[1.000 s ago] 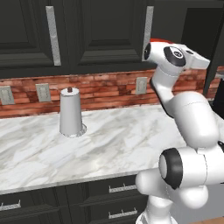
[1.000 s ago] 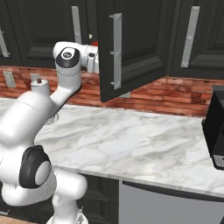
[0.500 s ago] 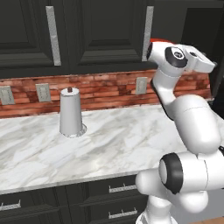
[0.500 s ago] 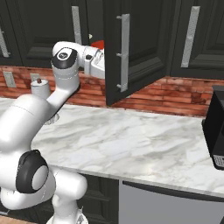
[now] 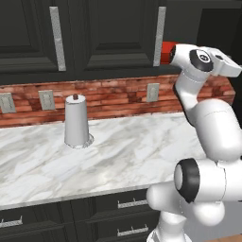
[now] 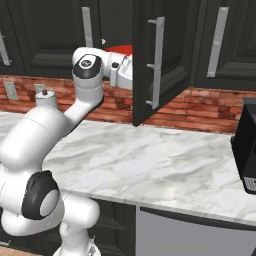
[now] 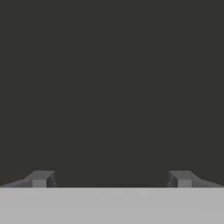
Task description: Move the bowls from the cabinet to the plates on the dining table.
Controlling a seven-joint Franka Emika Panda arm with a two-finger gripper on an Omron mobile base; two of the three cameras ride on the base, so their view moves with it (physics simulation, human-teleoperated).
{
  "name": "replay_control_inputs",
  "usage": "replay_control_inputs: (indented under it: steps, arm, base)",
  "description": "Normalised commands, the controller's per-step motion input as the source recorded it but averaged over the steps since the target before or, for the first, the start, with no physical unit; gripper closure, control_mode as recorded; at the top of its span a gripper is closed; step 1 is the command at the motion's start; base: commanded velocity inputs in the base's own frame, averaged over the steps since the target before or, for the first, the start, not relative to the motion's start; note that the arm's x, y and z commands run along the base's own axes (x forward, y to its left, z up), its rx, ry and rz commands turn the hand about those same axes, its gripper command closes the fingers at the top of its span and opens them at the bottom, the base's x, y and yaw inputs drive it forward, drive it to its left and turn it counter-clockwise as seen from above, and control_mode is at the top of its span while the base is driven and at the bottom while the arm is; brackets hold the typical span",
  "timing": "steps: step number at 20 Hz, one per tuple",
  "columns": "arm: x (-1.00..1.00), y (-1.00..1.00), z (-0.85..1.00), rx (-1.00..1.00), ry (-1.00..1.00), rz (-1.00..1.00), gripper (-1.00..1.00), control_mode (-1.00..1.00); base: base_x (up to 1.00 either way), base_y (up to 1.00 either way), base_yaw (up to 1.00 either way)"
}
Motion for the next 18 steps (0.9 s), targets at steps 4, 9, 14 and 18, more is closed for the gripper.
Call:
replay_control_inputs:
  steps: [4,9,14,18]
  arm:
    - [0.26,-0.12,-0.05,0.0,0.0,0.18,-1.0,-1.0]
    - [0.23,-0.14,-0.11,-0.01,0.01,0.17,-1.0,-1.0]
    - [0.07,-0.32,-0.02,-0.02,0.0,0.12,-1.0,-1.0]
    - [-0.1,-0.48,0.0,-0.02,0.0,0.07,-1.0,-1.0]
  base:
    - [0.0,0.0,0.0]
    - [0.0,0.0,0.0]
    - [0.0,0.0,0.0]
    - [0.0,0.0,0.0]
